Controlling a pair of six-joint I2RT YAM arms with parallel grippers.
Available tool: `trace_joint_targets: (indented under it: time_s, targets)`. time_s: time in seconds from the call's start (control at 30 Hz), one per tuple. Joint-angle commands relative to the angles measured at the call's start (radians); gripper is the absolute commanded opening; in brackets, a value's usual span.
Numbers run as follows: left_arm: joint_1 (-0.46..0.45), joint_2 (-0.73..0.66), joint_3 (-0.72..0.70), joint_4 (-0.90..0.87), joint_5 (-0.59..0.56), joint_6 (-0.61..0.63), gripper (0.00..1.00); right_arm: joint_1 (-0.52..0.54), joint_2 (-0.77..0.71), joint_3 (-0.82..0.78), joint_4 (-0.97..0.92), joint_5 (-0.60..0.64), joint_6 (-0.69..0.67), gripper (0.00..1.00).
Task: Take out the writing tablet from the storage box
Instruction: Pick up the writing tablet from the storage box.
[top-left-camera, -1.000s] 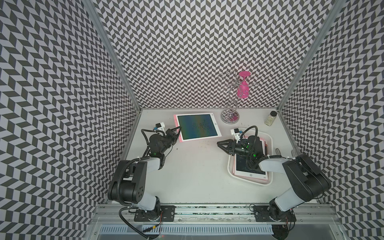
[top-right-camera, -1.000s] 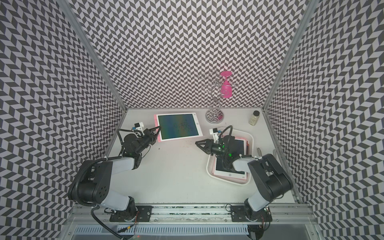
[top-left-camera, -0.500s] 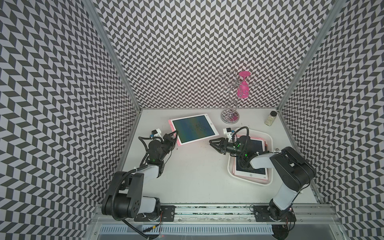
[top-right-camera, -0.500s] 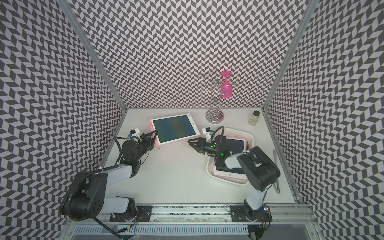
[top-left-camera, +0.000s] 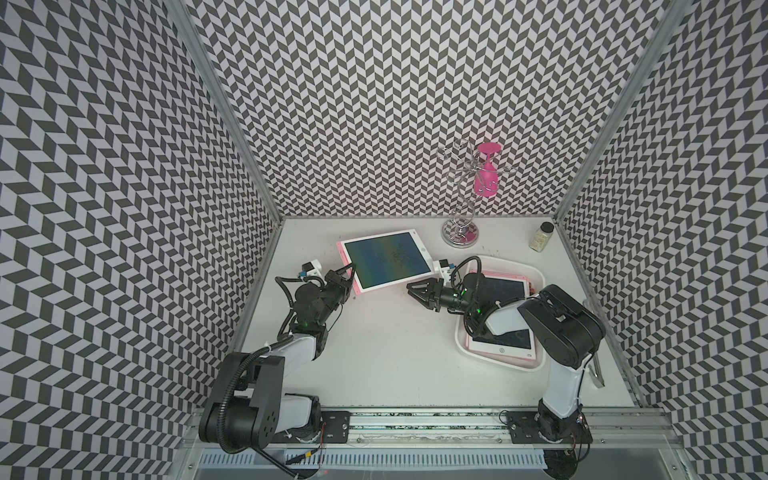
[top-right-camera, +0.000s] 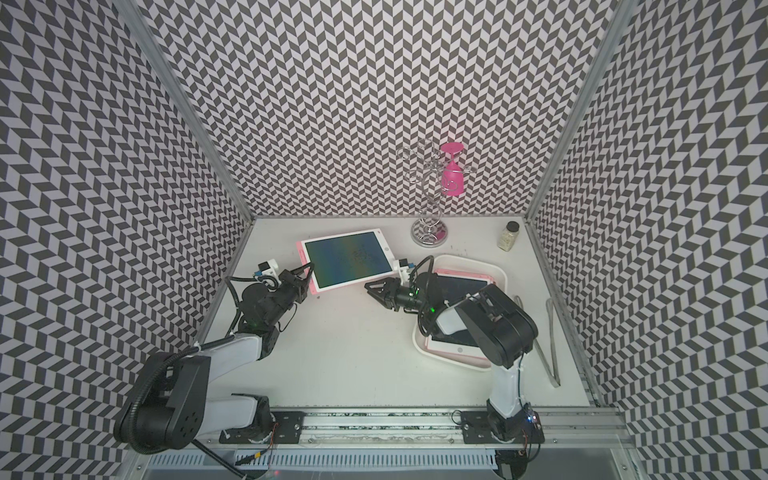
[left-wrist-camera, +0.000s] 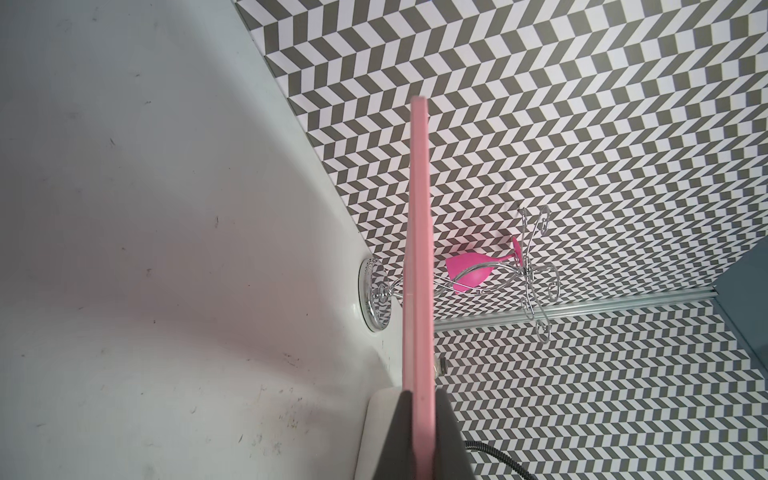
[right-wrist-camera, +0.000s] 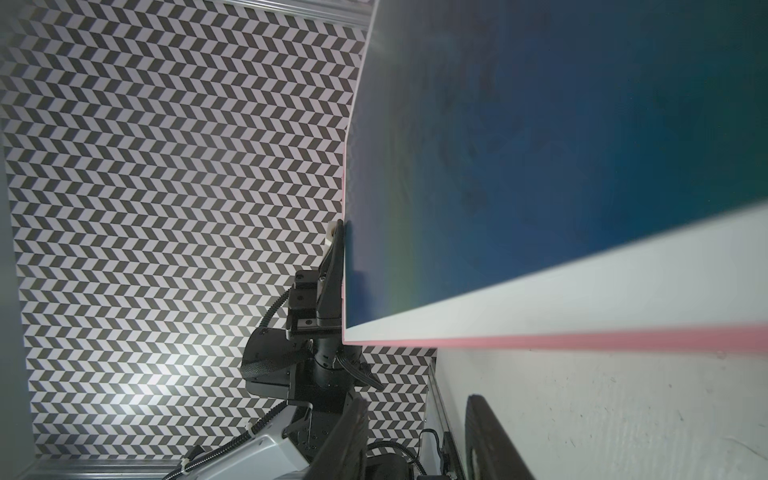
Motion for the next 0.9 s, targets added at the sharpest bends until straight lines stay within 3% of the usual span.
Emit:
trace_joint_targets:
  time_s: [0.0, 0.5, 0.87]
  targets:
    - [-0.007, -0.006, -0.001, 0.069, 0.028, -0.017, 0.00, 0.003, 0.025, 0.034, 0.097, 0.014, 0.030, 0.40]
    - [-0.016, -0.023, -0.039, 0.114, 0.058, -0.029, 0.00, -0.001, 0.104, 0.146, 0.112, 0.014, 0.055, 0.38]
    - [-0.046, -0.069, -0.024, -0.019, 0.068, 0.061, 0.00, -0.005, 0.144, 0.239, 0.059, 0.027, 0.006, 0.24]
